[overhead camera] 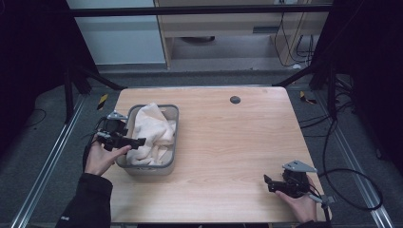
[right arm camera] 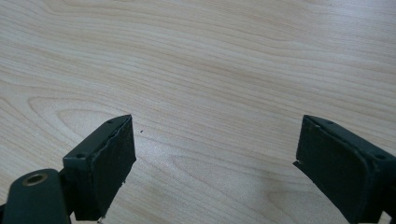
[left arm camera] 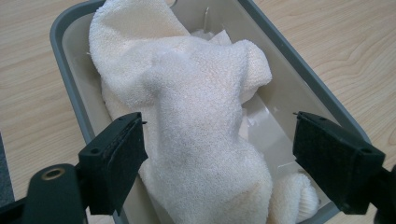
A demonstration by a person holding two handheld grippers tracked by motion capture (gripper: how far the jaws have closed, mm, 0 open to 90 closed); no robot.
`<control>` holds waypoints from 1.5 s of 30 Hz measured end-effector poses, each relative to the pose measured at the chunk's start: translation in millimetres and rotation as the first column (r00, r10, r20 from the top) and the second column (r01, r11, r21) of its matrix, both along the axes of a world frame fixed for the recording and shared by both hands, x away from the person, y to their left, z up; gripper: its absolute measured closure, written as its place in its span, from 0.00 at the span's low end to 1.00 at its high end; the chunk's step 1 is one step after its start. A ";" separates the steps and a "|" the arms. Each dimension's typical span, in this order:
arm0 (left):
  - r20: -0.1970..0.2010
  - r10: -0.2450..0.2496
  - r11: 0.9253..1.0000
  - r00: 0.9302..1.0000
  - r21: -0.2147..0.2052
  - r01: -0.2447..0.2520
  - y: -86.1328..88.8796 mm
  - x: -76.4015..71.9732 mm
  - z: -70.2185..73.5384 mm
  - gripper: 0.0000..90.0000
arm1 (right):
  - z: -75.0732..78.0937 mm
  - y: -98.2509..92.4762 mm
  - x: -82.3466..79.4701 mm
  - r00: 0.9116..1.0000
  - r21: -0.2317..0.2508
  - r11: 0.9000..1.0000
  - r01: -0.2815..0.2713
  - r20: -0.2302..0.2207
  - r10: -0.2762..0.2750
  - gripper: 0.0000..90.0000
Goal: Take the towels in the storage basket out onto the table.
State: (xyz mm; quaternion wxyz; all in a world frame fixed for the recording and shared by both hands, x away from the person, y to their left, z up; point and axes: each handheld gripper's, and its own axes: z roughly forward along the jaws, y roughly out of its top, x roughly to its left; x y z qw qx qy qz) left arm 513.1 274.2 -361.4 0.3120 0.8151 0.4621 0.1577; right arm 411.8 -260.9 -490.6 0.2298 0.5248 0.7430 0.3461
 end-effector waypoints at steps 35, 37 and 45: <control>-0.128 -0.011 0.995 0.992 0.101 0.024 -13.4 35.7 -28.2 0.16 | -2.8 0.4 2.1 1.000 -0.018 1.000 -0.018 -0.015 0.018 0.13; -0.135 -0.010 0.994 0.991 0.110 0.025 -13.9 36.4 -30.1 0.16 | -3.0 0.4 2.2 1.000 -0.018 1.000 -0.019 -0.017 0.019 0.13; -0.168 -0.011 0.992 0.986 0.123 0.031 -13.4 41.2 -40.7 0.20 | -4.0 0.7 2.9 0.999 -0.025 0.999 -0.030 -0.021 0.030 0.13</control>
